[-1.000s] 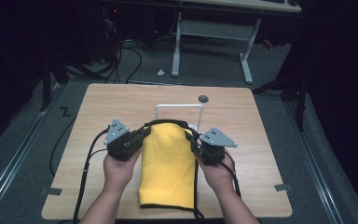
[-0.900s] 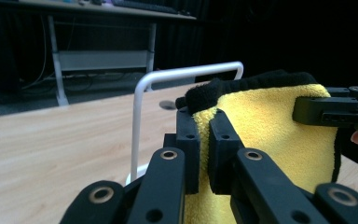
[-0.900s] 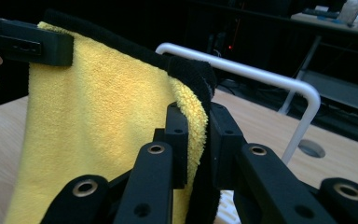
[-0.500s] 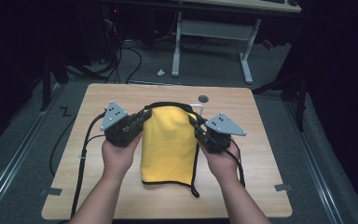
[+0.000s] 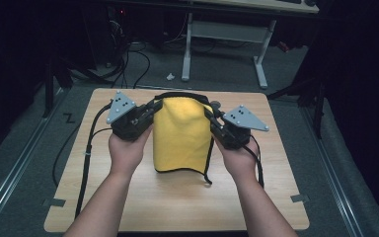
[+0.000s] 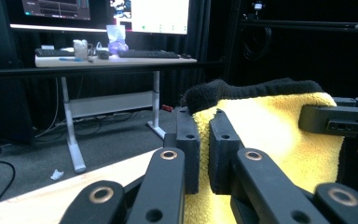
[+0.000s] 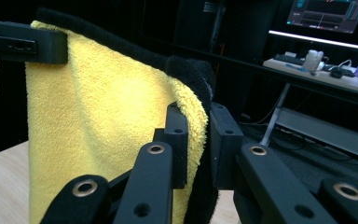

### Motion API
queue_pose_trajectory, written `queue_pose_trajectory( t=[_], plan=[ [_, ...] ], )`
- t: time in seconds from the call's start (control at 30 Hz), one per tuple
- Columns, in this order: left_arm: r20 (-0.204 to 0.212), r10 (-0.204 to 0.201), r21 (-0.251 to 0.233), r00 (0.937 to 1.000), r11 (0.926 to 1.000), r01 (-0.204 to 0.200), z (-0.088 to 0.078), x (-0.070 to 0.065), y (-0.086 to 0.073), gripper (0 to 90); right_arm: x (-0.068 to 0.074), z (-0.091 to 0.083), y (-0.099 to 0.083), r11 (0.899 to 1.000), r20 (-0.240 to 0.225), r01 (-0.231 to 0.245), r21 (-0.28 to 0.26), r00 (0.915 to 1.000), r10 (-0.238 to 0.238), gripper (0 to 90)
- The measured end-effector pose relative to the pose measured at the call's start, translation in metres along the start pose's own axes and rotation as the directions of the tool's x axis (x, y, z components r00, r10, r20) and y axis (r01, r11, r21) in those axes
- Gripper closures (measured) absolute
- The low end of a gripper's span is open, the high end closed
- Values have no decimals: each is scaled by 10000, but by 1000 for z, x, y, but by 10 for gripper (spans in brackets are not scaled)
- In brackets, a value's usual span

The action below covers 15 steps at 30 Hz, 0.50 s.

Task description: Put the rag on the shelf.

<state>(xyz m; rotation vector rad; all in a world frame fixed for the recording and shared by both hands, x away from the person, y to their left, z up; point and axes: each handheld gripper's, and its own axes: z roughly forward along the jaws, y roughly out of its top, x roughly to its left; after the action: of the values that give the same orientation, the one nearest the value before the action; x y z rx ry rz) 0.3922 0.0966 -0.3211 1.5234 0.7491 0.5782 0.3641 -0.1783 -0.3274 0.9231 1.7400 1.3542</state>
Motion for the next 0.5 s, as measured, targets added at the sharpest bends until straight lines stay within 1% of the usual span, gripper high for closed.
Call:
queue_pose_trajectory(
  t=[0.07, 0.17, 0.3, 0.47, 0.5],
  plan=[
    [45, -38, -62, 10000, 10000, 39, 1, 0, 3, 850, -3, 1, 4, 10000, -5, -84, -17, 10000, 84, 806],
    [113, -136, -158, 9998, 9998, 138, 3, 2, 8, 849, -6, 2, 11, 10000, 32, -10, -66, 10000, 10, 806],
    [153, -137, -273, 9998, 9995, 141, 5, 3, 14, 850, -11, 3, 18, 9998, 130, 111, -144, 9999, -109, 806],
    [105, 143, -221, 9998, 9997, -141, 11, 4, 19, 849, -16, 5, 22, 9999, 196, 64, -128, 9998, -62, 807],
    [125, 128, -234, 9998, 9996, -125, 13, 5, 19, 849, -16, 6, 22, 9999, 227, 104, -114, 9997, -102, 806]
  ],
)
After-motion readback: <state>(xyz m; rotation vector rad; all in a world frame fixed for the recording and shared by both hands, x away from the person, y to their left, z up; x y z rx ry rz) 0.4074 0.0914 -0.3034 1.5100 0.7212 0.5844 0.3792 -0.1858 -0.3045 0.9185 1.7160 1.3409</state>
